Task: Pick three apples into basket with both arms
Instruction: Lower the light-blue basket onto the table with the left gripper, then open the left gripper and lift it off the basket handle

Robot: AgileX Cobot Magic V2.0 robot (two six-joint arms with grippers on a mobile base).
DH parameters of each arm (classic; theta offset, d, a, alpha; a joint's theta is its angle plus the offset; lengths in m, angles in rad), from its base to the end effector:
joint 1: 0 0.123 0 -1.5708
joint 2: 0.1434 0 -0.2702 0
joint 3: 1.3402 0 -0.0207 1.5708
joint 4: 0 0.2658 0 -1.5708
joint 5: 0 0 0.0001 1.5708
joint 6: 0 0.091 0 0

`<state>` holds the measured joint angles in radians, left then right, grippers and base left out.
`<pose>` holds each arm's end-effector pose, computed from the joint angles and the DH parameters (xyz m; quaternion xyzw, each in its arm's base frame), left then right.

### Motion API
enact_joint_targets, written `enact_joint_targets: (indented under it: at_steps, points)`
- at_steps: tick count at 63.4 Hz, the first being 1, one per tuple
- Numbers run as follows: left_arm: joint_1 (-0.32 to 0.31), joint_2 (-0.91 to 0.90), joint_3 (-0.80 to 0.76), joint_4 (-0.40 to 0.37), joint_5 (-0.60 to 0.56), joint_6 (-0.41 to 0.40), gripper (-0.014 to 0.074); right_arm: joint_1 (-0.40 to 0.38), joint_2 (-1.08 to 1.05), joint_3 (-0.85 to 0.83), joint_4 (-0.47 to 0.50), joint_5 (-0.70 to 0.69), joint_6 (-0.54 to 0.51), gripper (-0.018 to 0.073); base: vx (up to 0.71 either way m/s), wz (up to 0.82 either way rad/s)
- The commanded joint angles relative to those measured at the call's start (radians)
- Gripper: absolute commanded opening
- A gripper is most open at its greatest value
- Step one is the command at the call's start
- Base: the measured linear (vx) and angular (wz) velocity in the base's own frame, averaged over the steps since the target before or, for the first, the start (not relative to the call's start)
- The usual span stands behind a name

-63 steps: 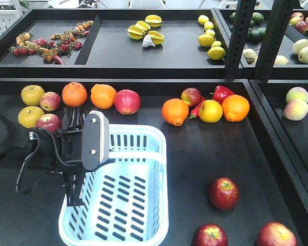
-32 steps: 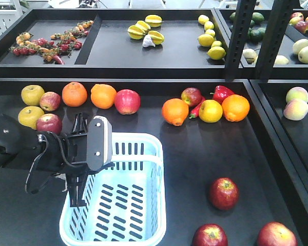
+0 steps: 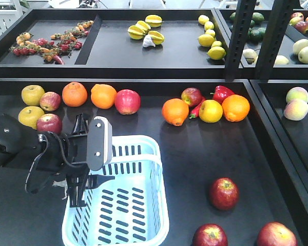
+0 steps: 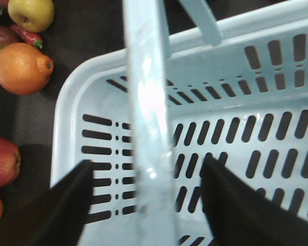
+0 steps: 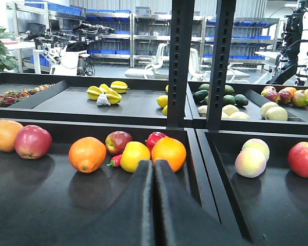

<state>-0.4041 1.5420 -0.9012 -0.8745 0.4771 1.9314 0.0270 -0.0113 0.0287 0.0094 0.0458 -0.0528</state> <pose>0.2839 -0.1563 0.2040 0.6813 0.6282 -0.0407 0.3736 0.0868 0.0024 0.1999 -0.0247 0.6981 -0.0057 0.7155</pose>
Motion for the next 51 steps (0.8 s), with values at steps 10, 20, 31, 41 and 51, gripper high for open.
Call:
enact_joint_targets:
  at_steps: [10, 20, 31, 41, 51]
  points:
    - [-0.004, -0.038, -0.026, -0.033, 0.01, -0.013, 0.0694, -0.007, 0.001, 0.013, -0.009, -0.073, -0.001, -0.0009, 0.0, 0.0]
    - [-0.004, -0.066, -0.026, -0.032, 0.01, -0.054, 0.0684, -0.007, 0.001, 0.013, -0.009, -0.073, -0.001, -0.0009, 0.0, 0.0]
    - [-0.004, -0.122, -0.026, -0.023, 0.01, -0.055, 0.0682, -0.007, 0.001, 0.013, -0.009, -0.073, -0.001, -0.0009, 0.0, 0.0]
    - [-0.004, -0.189, -0.026, -0.008, 0.041, -0.094, 0.068, -0.007, 0.001, 0.013, -0.009, -0.073, -0.001, -0.0009, 0.0, 0.0]
    - [-0.004, -0.271, -0.026, 0.167, 0.128, -0.337, 0.0665, -0.007, 0.001, 0.013, -0.009, -0.073, -0.001, -0.0009, 0.0, 0.0]
